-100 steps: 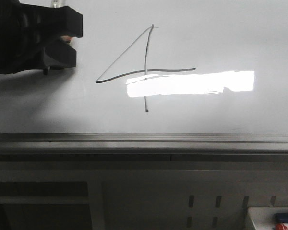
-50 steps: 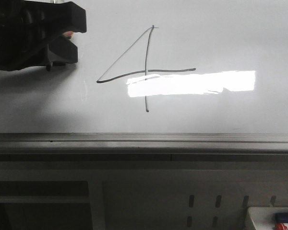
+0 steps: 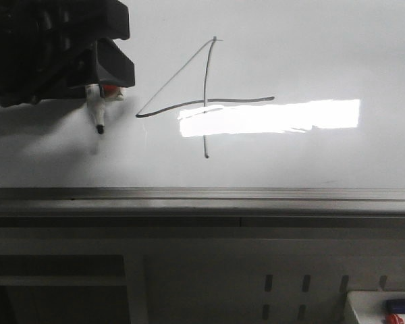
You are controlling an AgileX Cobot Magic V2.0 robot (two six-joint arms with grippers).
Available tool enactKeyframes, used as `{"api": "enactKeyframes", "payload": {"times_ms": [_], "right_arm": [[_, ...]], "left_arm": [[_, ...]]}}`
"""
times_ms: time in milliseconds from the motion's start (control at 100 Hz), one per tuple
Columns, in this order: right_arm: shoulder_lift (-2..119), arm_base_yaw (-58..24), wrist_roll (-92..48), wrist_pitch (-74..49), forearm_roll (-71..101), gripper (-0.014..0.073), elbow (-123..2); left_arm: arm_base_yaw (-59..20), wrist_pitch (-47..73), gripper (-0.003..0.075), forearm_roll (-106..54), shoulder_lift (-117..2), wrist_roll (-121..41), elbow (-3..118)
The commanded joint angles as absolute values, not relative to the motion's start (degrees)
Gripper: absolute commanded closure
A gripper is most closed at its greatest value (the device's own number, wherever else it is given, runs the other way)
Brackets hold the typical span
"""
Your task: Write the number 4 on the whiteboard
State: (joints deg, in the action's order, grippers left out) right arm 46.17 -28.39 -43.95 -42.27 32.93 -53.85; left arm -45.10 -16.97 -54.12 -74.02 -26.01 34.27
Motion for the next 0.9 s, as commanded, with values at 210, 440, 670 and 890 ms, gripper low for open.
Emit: {"api": "enactKeyframes", "payload": {"times_ms": [210, 440, 670, 890], "right_arm": [[45.9, -28.0, -43.9, -39.8, 35.2, 0.0658, -55.3], [45.2, -28.0, -43.9, -38.4, 35.2, 0.0658, -55.3], [39.9, -28.0, -43.9, -29.8, 35.2, 0.0658, -51.9], [29.0, -28.0, -43.9, -16.7, 34.6, 0.0658, -37.1]], "left_arm": [[-44.5, -18.7, 0.0197, -57.1, -74.4, -25.6, 34.5], [-44.6, -18.2, 0.0163, -57.0, -68.1, -25.6, 34.5], [-44.6, -11.2, 0.0190, -55.8, -53.3, -29.9, 34.3], [-44.5, -5.3, 0.0509, -55.8, -34.5, -34.8, 30.2]]}}
